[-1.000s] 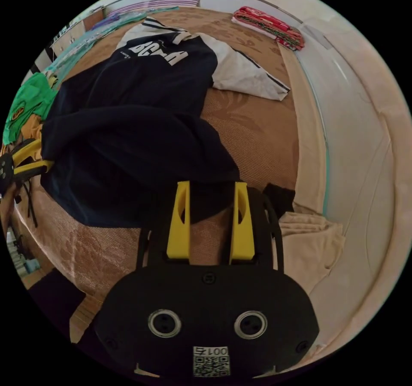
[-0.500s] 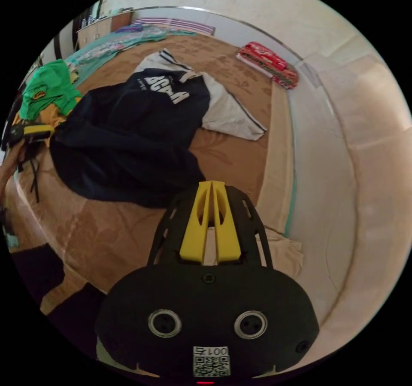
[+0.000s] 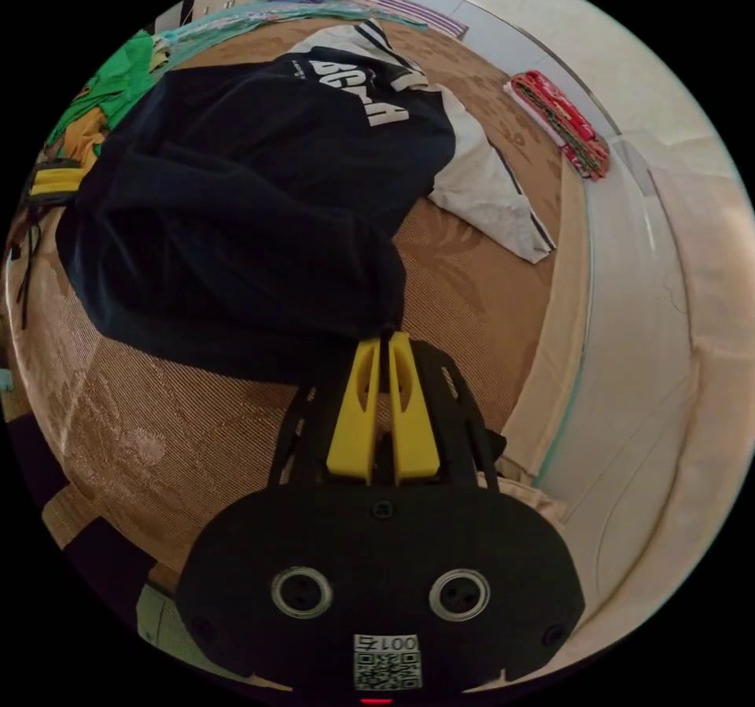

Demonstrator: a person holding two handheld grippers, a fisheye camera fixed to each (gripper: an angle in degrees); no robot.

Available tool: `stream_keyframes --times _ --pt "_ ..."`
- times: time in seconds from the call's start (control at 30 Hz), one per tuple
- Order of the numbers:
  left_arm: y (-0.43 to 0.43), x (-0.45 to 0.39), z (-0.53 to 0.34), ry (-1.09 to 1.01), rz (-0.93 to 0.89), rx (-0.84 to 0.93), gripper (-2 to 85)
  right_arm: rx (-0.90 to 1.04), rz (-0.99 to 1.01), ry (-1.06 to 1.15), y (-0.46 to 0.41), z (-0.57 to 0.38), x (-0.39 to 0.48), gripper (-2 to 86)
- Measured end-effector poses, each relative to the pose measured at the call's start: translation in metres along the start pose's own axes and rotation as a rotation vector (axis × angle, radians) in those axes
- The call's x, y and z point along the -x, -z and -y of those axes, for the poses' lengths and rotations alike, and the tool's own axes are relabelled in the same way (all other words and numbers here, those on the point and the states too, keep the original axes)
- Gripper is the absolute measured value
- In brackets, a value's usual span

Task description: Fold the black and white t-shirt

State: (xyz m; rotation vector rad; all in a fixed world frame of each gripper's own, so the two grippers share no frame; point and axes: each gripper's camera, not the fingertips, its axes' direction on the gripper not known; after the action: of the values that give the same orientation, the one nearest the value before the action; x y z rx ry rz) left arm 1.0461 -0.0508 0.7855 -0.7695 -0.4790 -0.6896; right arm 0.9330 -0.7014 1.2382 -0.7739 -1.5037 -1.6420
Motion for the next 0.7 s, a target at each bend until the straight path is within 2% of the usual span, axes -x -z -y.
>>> stream_keyframes --times 0.3,0.37,0.53,0.63,0.7 --pt "0.139 0.081 -0.049 0.136 -0.203 -0.217 -0.9 -0.194 0.244 -0.291 0.134 -0.082 -0.101 1.1" --pt "0.17 0.095 -0.061 0.137 -0.256 -0.248 -0.9 -0.174 0.29 -0.322 0.159 -0.102 -0.117 1.0" --pt "0.229 0.133 -0.102 0.264 -0.39 -0.188 -0.9 0.04 0.524 -0.508 0.191 -0.184 -0.144 0.7" --pt "0.254 0.149 -0.107 0.353 -0.42 -0.139 -0.9 0.011 0.598 -0.638 0.2 -0.199 -0.166 0.6" --pt "0.287 0.166 -0.072 0.337 -0.415 -0.198 -0.9 -0.054 0.555 -0.628 0.209 -0.178 -0.193 0.6"
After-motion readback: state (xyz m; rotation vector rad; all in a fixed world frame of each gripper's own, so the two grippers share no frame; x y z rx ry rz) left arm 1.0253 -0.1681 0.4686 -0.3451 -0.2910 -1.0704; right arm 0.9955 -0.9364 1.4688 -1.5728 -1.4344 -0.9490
